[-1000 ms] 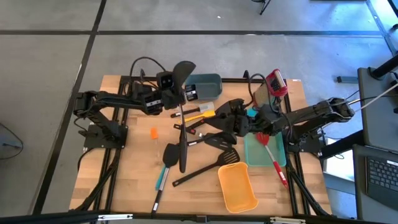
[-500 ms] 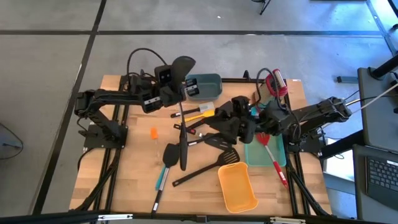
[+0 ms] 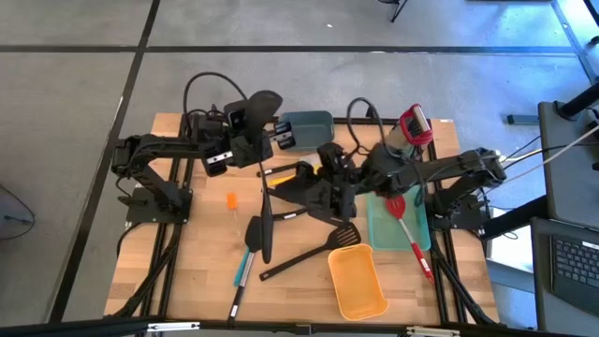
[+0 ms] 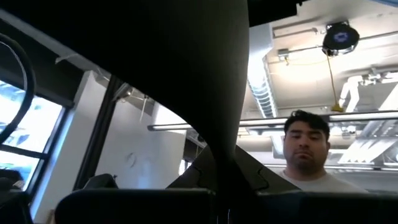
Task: Pick & Place Kitchen Items
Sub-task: Put the black serving spoon into the green bin
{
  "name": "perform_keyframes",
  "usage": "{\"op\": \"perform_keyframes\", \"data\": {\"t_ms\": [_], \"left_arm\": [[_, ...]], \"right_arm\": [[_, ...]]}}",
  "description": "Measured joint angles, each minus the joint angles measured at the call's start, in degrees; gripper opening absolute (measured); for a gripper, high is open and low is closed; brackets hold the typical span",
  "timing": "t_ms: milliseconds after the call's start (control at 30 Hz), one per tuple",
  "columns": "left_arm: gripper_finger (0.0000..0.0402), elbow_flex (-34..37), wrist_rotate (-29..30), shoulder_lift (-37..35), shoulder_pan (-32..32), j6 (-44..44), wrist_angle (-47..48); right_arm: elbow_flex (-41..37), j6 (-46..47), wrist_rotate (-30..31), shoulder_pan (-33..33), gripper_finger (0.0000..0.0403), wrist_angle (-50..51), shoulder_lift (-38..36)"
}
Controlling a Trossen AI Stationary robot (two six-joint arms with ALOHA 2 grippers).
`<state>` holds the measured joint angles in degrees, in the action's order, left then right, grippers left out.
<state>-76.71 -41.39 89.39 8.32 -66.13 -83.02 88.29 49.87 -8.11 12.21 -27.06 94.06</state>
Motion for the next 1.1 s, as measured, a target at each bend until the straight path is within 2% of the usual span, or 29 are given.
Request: {"op": "perform_keyframes", "data": {"t_ms": [233,467,700,1100], "left_arm": [[0.0003,0.00,-2.70,0.01,-1.89,0.23,-0.27],[0.0003,0.00,-6.59,-0.02,-3.71,-0.69,-1.32],[0.0003,0.00,-8.47,-0.03,-5.33,-1.70,-3.20],[0.0003,0.00,-9.44,-0.03,-4.79,-2.84,-4.05]], "right_arm": [[5.80,-0.04,-8.53,-0.58,0.0252,-0.49,5.62],[11.17,-3.02,-14.42,-0.55,0.0252,-0.29,8.42],[11.32,-4.25,-13.25,-1.49,0.0252,5.48,8.53],[11.32,-8.35,-9.88,-1.84,0.0252,7.27,8.53]]}}
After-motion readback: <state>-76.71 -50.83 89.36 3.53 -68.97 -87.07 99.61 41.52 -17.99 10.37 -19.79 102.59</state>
